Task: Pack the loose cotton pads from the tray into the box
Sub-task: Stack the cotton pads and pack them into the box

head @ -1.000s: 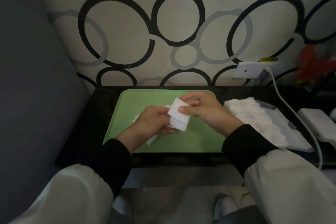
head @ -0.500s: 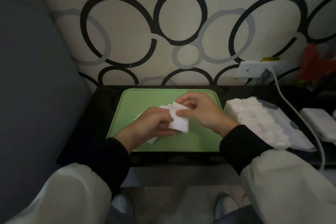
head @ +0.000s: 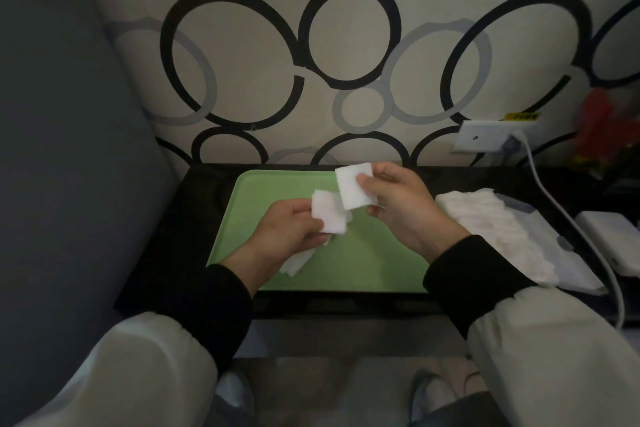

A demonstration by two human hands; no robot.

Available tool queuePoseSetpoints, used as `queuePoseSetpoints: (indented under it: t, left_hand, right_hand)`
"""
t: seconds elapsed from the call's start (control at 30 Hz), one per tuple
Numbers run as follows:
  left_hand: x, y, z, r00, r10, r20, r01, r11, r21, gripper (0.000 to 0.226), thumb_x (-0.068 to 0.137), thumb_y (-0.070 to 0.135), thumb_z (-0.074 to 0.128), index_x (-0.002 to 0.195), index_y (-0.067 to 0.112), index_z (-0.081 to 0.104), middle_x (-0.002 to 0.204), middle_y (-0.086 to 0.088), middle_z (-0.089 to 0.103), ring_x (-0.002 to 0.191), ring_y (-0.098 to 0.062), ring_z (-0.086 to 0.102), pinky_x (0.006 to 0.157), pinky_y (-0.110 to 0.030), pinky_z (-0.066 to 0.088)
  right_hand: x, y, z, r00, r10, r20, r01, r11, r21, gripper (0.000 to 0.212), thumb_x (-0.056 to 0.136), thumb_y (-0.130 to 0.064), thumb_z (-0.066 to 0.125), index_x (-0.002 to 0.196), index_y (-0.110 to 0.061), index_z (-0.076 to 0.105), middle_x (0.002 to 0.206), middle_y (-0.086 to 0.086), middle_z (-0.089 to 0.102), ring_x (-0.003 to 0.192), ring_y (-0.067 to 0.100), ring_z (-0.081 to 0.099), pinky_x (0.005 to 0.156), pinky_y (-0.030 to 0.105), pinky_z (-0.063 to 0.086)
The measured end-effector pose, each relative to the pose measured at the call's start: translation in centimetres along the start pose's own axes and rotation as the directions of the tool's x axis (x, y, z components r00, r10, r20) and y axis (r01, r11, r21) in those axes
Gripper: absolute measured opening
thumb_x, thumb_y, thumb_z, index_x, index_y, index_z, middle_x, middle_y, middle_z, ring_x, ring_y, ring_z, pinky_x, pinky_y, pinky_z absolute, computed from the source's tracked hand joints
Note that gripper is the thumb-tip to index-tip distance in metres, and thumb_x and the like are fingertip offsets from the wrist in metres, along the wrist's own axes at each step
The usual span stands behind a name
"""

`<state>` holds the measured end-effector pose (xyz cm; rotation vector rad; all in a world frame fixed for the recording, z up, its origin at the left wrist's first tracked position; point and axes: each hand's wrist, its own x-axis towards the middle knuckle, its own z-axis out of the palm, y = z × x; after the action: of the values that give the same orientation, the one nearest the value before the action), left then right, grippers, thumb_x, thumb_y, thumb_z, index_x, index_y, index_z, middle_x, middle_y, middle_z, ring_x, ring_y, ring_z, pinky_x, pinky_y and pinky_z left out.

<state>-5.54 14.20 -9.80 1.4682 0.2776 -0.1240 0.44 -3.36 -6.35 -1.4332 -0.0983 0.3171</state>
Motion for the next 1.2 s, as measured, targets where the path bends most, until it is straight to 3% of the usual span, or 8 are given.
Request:
queuePoseSetpoints:
  t: [0.1, 0.27, 0.53, 0.73, 0.9, 1.07, 1.13, 1.2]
  left_hand:
    - [-0.2, 0.3, 0.5, 0.999, 0.027, -0.033, -0.029, 0.998, -0.057, 0.029, 0.091, -0.009, 0.057, 0.112, 0.008, 0.067, 0.105, -0.011, 0.074, 0.093, -0.022, 0.072, 0.071, -0.021, 0.059]
    - [-0.6, 0.8, 1.4, 0.998, 0.059, 0.014, -0.057, 0.993, -0.101, 0.027, 0.088, -0.003, 0.065, 0.109, 0.014, 0.069, 0.104, -0.009, 0.076, 0.094, -0.018, 0.073, 0.075, -0.021, 0.058]
    - [-0.5, 0.6, 2.2, 0.998, 0.054, 0.041, -0.048, 0.991, -0.125, 0.032, 0.090, -0.004, 0.064, 0.120, 0.006, 0.065, 0.111, -0.014, 0.074, 0.096, -0.020, 0.071, 0.080, -0.024, 0.060]
    - [-0.5, 0.6, 3.3, 0.997, 0.063, 0.046, -0.058, 0.991, -0.119, 0.026, 0.091, -0.003, 0.062, 0.109, 0.013, 0.070, 0.101, -0.006, 0.077, 0.093, -0.016, 0.072, 0.085, -0.027, 0.059]
    - [-0.7, 1.2, 4.9, 1.000, 0.028, 0.008, -0.026, 0.980, -0.197, 0.028, 0.093, -0.001, 0.049, 0.106, 0.009, 0.071, 0.101, -0.012, 0.075, 0.091, -0.022, 0.074, 0.073, -0.028, 0.058]
    - [-1.4, 1.1, 7.4, 0.987, 0.154, 0.041, -0.152, 0.987, -0.054, 0.020, 0.090, 0.000, 0.065, 0.106, 0.011, 0.068, 0.096, -0.005, 0.076, 0.088, -0.014, 0.072, 0.076, -0.024, 0.059]
    - [-1.6, 1.1, 8.9, 0.981, 0.183, 0.065, -0.183, 0.983, -0.008, 0.022, 0.089, -0.004, 0.066, 0.106, 0.009, 0.067, 0.095, -0.008, 0.075, 0.084, -0.015, 0.070, 0.070, -0.022, 0.058]
    - [-2.0, 1.1, 10.4, 0.971, 0.222, 0.093, -0.227, 0.972, 0.052, 0.020, 0.088, -0.002, 0.068, 0.106, 0.007, 0.067, 0.096, -0.010, 0.074, 0.083, -0.015, 0.070, 0.067, -0.021, 0.058]
  right_hand:
    - [-0.6, 0.1, 0.7, 0.990, 0.080, 0.114, -0.086, 0.995, 0.046, 0.022, 0.090, -0.004, 0.066, 0.112, -0.001, 0.060, 0.097, 0.014, 0.069, 0.081, 0.022, 0.066, 0.067, 0.029, 0.052]
    - [-1.0, 0.4, 1.0, 0.996, 0.076, 0.034, -0.074, 0.995, -0.070, 0.013, 0.087, -0.003, 0.071, 0.089, -0.010, 0.060, 0.092, 0.013, 0.068, 0.078, 0.023, 0.068, 0.066, 0.031, 0.058]
    - [-1.2, 0.6, 0.8, 0.999, 0.053, -0.013, -0.054, 0.990, -0.131, 0.013, 0.087, -0.006, 0.071, 0.093, -0.009, 0.060, 0.091, 0.011, 0.066, 0.075, 0.020, 0.066, 0.058, 0.025, 0.056]
    - [-0.9, 1.1, 0.3, 0.996, -0.046, -0.076, 0.028, 0.974, -0.225, 0.014, 0.086, -0.006, 0.073, 0.085, -0.012, 0.059, 0.083, 0.009, 0.061, 0.074, 0.020, 0.064, 0.057, 0.026, 0.056]
    - [-1.4, 1.4, -0.6, 0.971, -0.193, -0.140, 0.131, 0.923, -0.363, 0.018, 0.084, -0.008, 0.075, 0.083, -0.014, 0.058, 0.081, 0.002, 0.059, 0.077, 0.019, 0.062, 0.069, 0.041, 0.058]
    - [-2.9, 1.1, -3.2, 0.953, -0.215, -0.214, 0.098, 0.886, -0.453, 0.031, 0.079, -0.025, 0.079, 0.101, -0.022, 0.057, 0.099, 0.003, 0.059, 0.089, 0.022, 0.062, 0.081, 0.041, 0.053]
    - [-4.1, 0.3, -4.9, 0.973, -0.172, -0.157, 0.082, 0.883, -0.462, 0.039, 0.080, -0.026, 0.079, 0.113, -0.020, 0.060, 0.105, 0.004, 0.061, 0.094, 0.020, 0.063, 0.081, 0.037, 0.053]
    - [-5.7, -0.5, -6.9, 0.991, -0.129, -0.031, 0.100, 0.880, -0.465, 0.030, 0.083, -0.022, 0.078, 0.109, -0.013, 0.066, 0.097, 0.004, 0.066, 0.086, 0.015, 0.064, 0.068, 0.029, 0.054]
